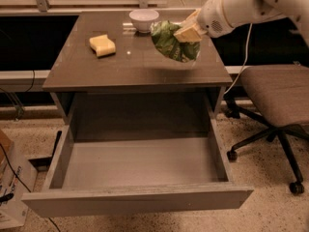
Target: Pick green jalapeno chip bag from top drawer and place on counter
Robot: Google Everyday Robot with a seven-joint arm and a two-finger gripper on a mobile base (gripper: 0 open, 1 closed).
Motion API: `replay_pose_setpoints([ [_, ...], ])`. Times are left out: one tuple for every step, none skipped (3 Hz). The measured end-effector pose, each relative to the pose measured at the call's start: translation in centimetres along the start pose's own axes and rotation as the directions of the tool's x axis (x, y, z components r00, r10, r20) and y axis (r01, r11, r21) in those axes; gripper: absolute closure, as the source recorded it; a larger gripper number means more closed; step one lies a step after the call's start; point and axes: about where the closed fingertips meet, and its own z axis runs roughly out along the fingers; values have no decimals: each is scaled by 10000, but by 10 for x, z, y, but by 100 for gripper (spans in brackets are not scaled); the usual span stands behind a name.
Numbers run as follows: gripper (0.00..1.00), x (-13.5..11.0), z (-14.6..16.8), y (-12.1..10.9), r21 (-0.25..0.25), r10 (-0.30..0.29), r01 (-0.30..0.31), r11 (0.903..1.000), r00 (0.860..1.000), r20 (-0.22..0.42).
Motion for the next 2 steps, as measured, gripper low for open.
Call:
replay_pose_setpoints([
  [100, 12, 53, -19, 146, 36, -30, 9999, 9992, -404],
  [82, 12, 58, -17, 75, 15, -12, 10000, 9992, -407],
])
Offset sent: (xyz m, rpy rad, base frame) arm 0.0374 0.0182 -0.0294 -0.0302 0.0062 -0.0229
